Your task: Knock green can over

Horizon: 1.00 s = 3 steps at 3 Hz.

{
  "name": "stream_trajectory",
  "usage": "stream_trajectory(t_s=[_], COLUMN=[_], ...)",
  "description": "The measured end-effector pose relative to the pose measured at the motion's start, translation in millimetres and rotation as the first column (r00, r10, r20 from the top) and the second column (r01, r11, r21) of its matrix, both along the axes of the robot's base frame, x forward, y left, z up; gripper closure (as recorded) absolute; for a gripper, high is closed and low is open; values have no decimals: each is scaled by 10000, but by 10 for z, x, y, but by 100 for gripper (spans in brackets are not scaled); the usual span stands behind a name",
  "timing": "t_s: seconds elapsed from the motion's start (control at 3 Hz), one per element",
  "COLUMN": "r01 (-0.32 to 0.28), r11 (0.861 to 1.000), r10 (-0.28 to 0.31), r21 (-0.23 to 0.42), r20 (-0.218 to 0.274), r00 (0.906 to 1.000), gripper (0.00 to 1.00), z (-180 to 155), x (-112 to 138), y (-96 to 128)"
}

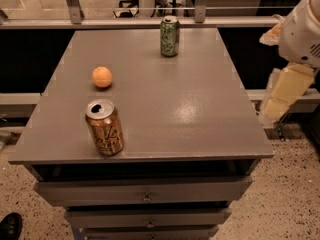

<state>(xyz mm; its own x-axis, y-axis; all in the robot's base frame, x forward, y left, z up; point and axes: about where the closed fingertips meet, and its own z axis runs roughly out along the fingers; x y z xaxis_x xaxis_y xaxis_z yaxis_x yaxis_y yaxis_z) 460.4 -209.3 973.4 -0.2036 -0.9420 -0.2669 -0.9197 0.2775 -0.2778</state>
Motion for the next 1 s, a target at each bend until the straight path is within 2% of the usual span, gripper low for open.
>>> stream_trajectory(t_s=[0.33,0.67,1.0], r01=[-219,-591,-801], r11=[9863,9467,8917], r10=[79,18,-346], r21=[1638,3166,4455], r20=[861,1784,2436], r00=[9963,9840,9693], gripper=[0,0,0], z=[-133,-162,-166], x=[699,1353,1867], y=[212,444,657])
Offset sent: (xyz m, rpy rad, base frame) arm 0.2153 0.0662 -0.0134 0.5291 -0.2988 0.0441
